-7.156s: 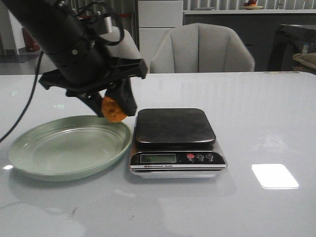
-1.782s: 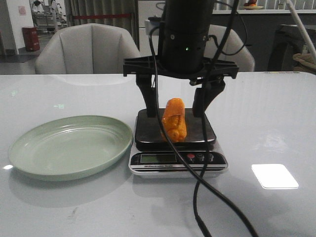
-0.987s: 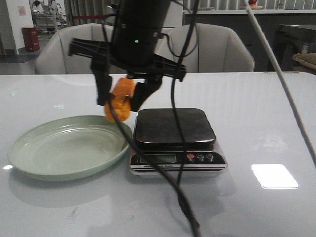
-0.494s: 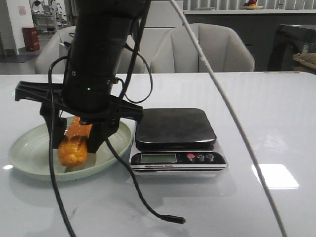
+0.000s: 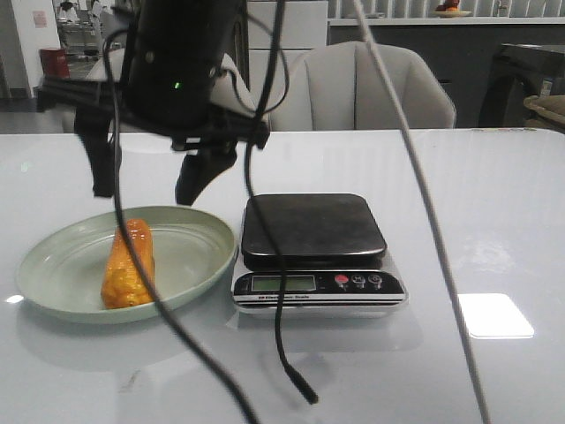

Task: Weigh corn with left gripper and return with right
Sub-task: 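Open the right gripper and lift it away from the plate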

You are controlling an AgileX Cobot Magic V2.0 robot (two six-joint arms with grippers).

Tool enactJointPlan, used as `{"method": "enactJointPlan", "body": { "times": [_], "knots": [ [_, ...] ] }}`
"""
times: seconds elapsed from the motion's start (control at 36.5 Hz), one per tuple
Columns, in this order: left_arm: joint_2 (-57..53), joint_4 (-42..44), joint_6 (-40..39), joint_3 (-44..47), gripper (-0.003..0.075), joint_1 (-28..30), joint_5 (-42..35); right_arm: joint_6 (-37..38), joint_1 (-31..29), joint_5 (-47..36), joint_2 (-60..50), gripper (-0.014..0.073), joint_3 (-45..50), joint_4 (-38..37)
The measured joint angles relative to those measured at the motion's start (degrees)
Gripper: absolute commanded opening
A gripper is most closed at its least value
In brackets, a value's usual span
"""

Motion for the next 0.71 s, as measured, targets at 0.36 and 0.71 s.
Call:
{"method": "enactJointPlan", "body": {
  "times": [0.36,0.71],
  "knots": [
    [0.0,0.0,0.0,0.0,0.0114,0.0,0.0,-13.3,-9.9,7.9,-14.5,0.0532,2.9,-0.4],
    [0.0,0.0,0.0,0.0,0.0114,0.0,0.0,-22.8,-14.7,4.7,-33.1,0.0532,23.0,-0.6]
  ]
}}
